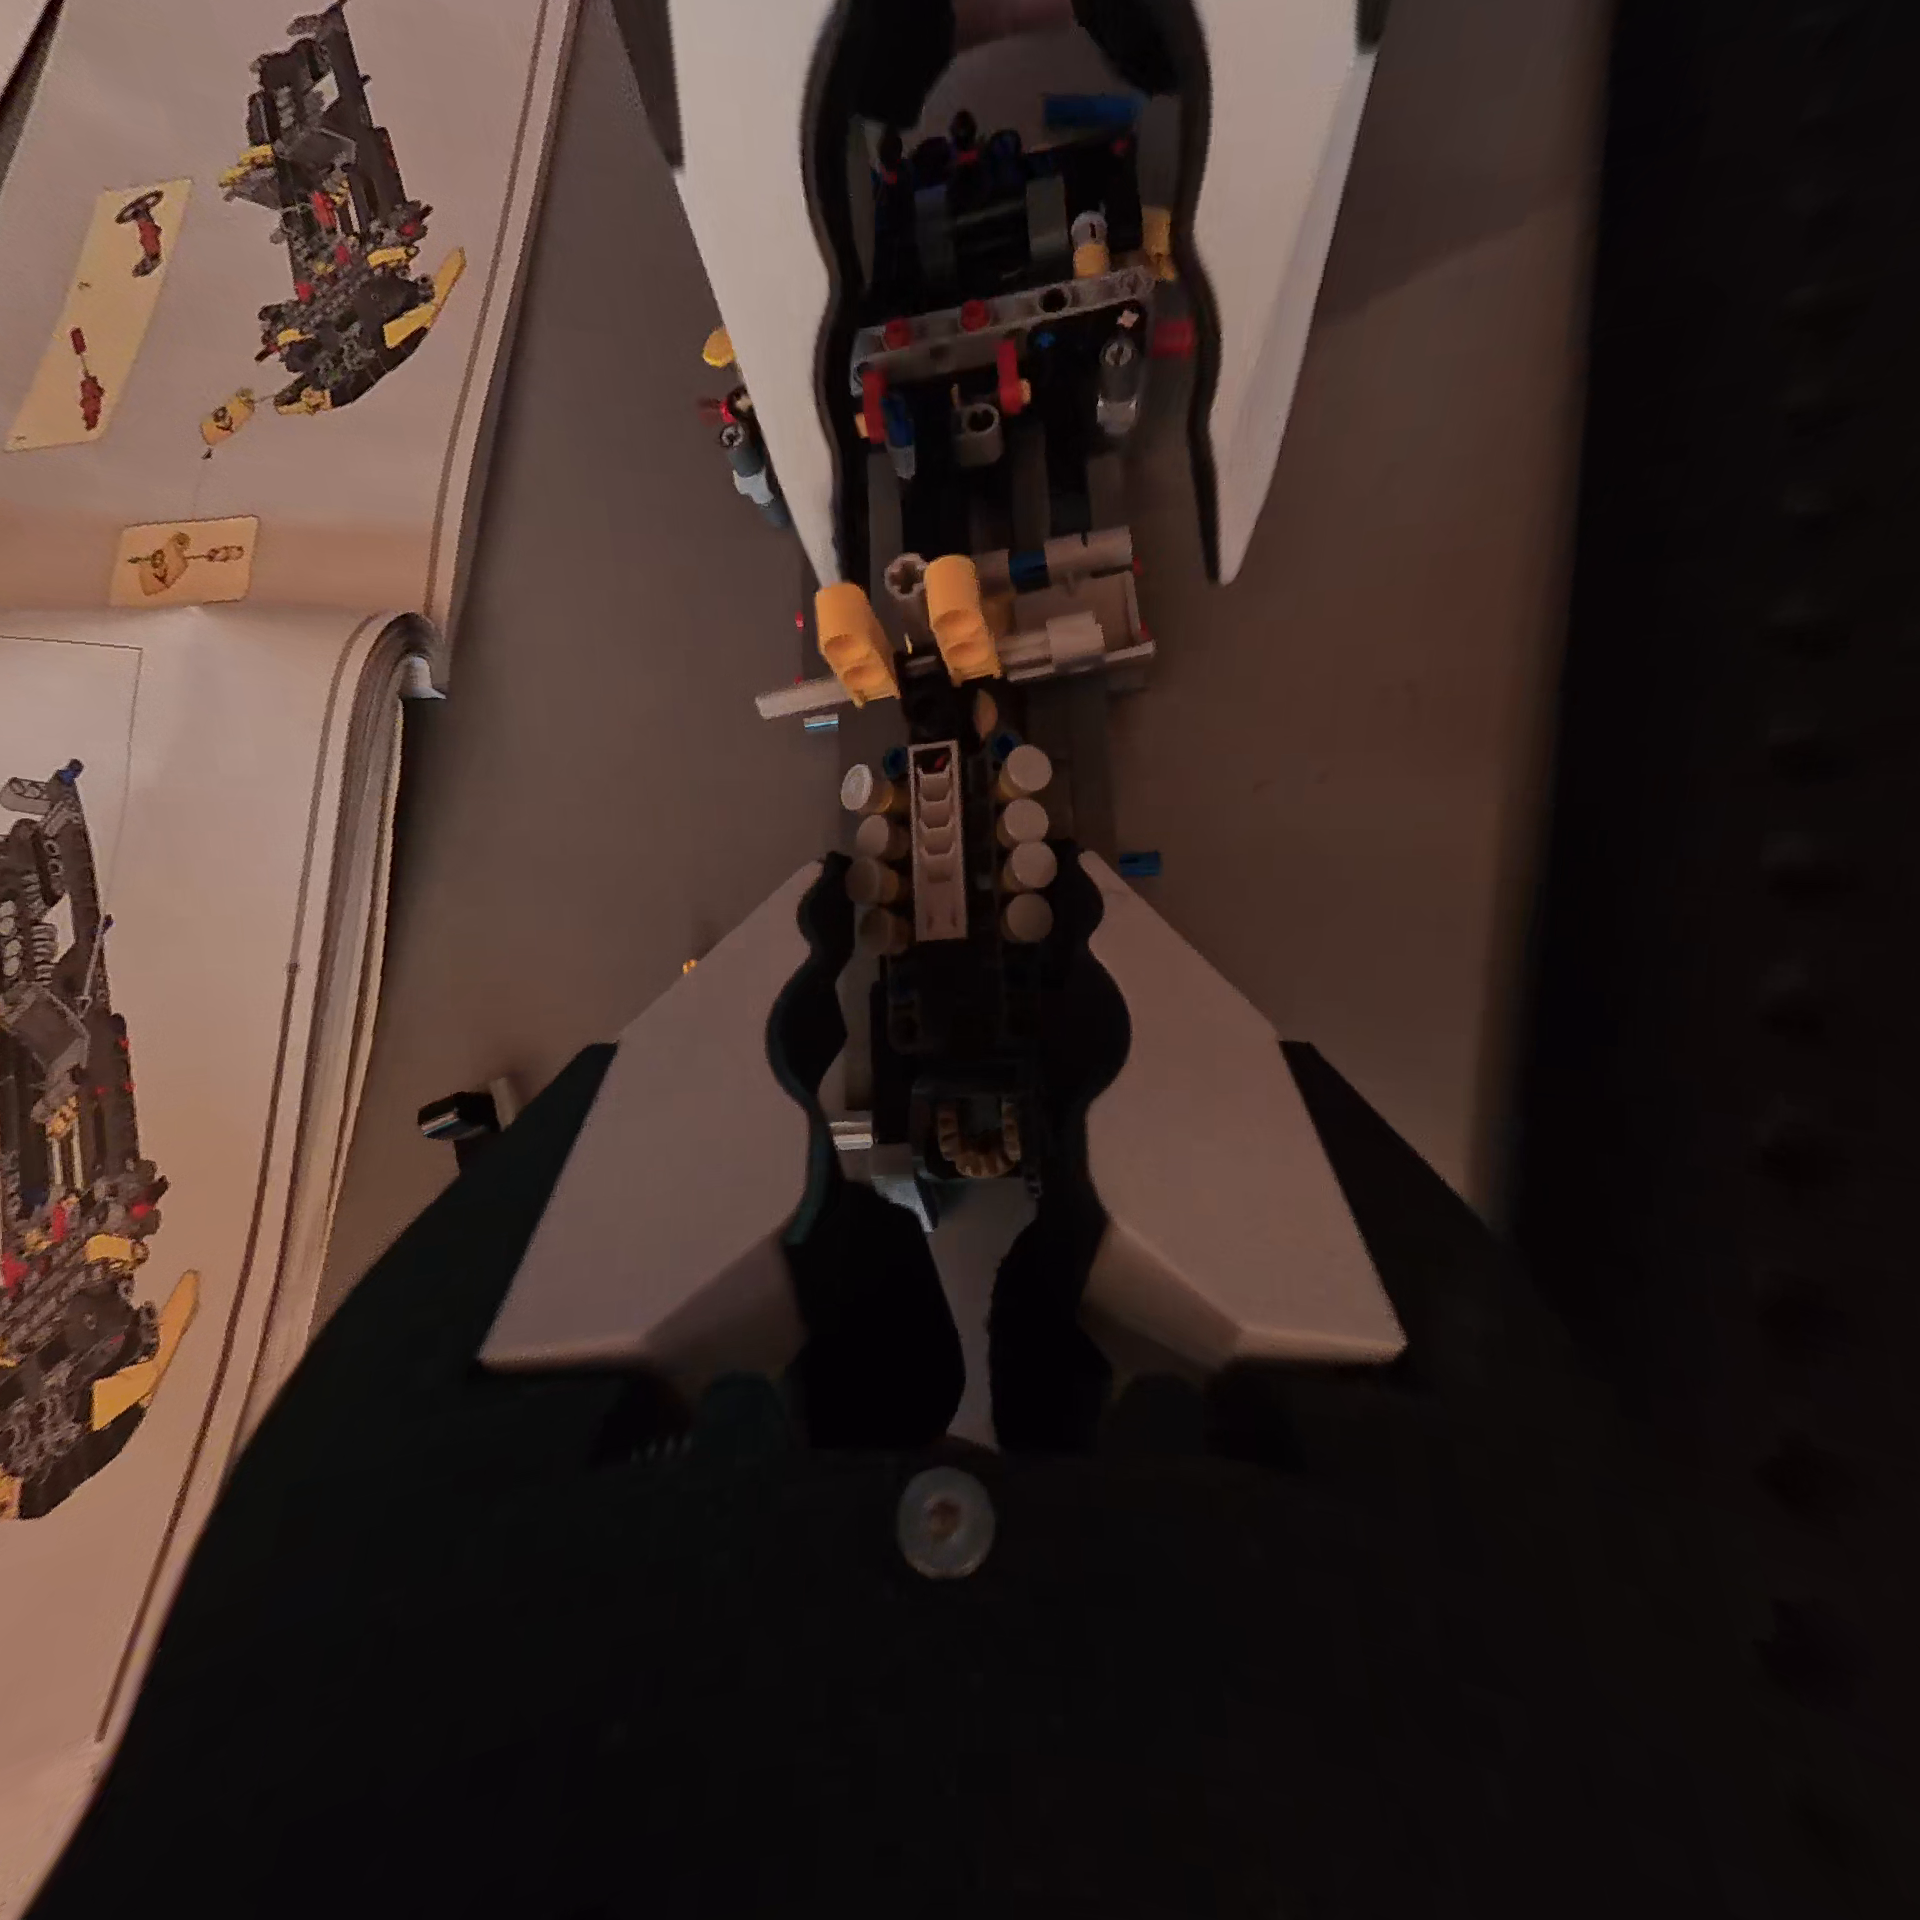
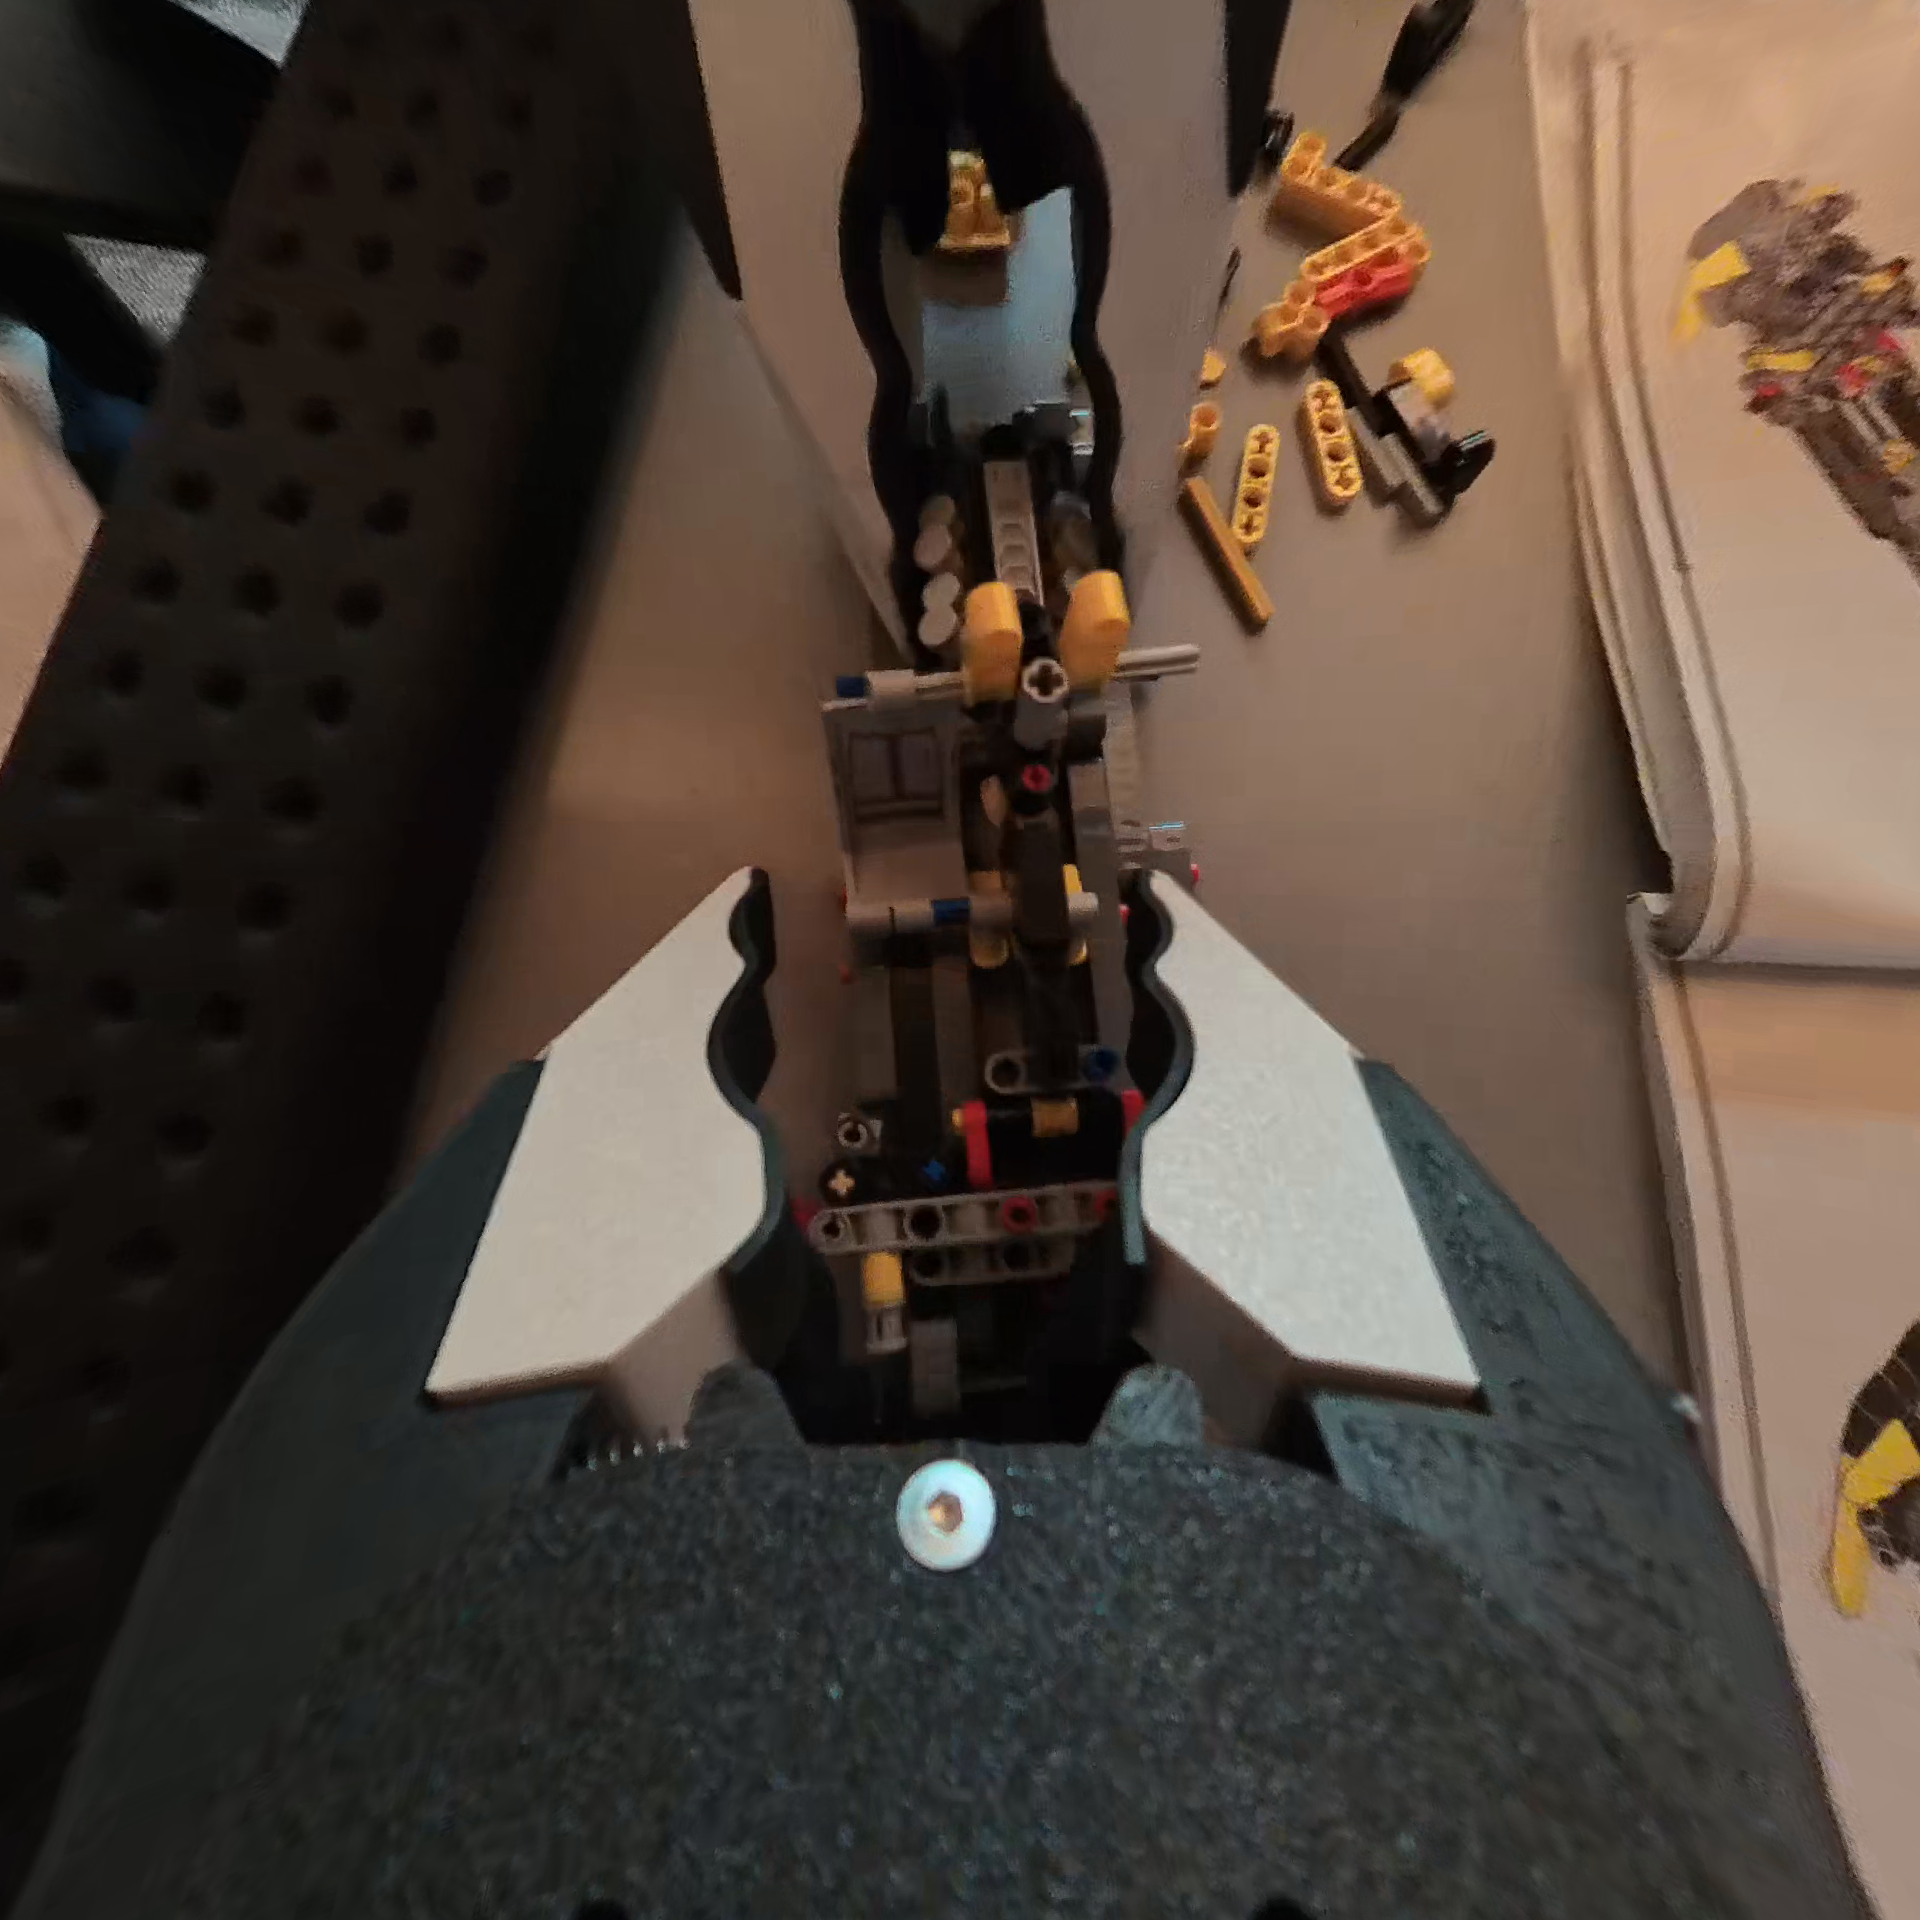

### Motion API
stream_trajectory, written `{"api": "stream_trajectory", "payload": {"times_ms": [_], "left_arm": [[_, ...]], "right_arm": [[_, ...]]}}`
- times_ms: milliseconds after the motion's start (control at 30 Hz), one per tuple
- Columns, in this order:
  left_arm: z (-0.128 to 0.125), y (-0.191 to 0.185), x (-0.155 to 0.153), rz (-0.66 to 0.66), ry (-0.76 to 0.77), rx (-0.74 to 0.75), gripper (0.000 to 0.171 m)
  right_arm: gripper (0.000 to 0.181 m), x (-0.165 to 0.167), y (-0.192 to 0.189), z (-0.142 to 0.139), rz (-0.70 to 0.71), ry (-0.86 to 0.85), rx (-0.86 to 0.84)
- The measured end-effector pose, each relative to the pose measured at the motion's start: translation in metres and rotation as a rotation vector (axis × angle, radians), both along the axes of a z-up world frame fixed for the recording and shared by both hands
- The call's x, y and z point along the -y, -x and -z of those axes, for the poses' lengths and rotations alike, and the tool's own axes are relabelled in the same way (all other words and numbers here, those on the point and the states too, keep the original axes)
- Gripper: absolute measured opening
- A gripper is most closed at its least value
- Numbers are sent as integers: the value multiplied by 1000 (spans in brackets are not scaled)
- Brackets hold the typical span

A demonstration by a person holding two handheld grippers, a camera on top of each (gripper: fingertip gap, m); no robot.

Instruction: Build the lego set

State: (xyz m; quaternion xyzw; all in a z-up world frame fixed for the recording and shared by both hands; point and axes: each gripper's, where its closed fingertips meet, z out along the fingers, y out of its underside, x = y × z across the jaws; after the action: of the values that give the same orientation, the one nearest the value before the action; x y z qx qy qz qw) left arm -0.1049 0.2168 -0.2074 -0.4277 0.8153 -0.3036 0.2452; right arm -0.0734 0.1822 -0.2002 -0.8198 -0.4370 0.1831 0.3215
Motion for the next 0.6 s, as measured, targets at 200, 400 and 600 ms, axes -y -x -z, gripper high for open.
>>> {"api": "stream_trajectory", "payload": {"times_ms": [200, 400, 600], "left_arm": [[-1, 0, -1, -19, 5, 12, 37], [-16, -12, 23, -33, 112, 53, 92], [-15, -30, 23, -93, 75, 69, 78]], "right_arm": [[49, -5, -5, 5, 6, -4, 5], [49, -5, -5, 6, 3, -24, 28], [50, -4, -6, 9, -8, -19, 79]]}}
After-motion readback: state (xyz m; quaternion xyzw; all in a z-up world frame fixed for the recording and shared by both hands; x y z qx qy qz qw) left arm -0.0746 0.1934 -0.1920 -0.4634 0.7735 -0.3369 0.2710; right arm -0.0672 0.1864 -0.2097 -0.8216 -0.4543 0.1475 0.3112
